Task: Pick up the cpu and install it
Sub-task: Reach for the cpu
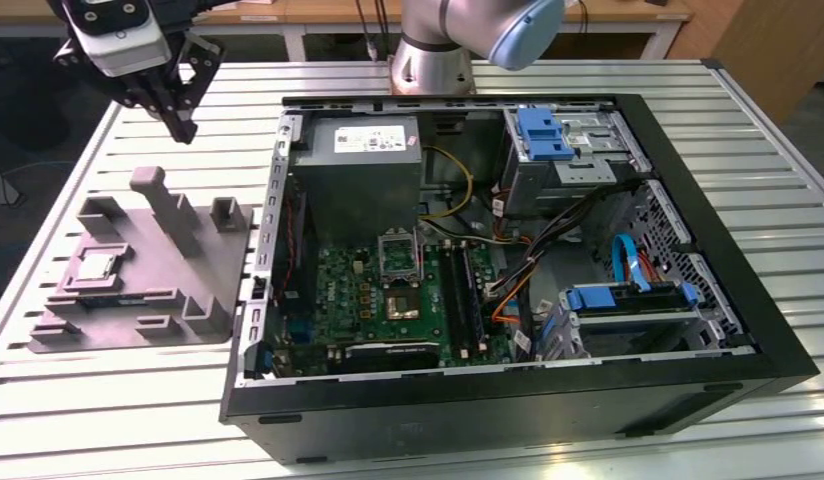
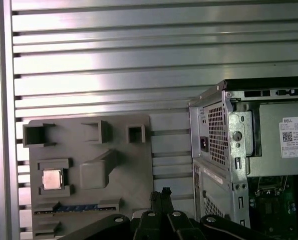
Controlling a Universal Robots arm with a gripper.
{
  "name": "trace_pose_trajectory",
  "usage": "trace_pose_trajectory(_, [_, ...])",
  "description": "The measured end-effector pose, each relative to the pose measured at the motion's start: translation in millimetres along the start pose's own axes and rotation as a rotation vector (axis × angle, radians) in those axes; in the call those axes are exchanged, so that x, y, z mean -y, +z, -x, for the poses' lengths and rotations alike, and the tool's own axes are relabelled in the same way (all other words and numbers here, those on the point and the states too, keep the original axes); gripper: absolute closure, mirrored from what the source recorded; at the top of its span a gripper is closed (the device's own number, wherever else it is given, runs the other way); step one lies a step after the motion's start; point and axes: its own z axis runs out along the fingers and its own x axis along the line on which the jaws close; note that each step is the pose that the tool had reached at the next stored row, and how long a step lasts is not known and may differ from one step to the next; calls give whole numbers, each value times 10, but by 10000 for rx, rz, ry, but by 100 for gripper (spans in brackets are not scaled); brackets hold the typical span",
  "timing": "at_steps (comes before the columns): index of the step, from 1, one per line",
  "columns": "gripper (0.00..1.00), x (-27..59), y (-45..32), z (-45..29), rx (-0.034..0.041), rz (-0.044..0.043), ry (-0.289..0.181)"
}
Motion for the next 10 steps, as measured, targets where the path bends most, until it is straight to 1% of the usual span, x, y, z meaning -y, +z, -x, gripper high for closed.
trace_pose_trajectory(10, [89,3,5,-43,-1,0,0])
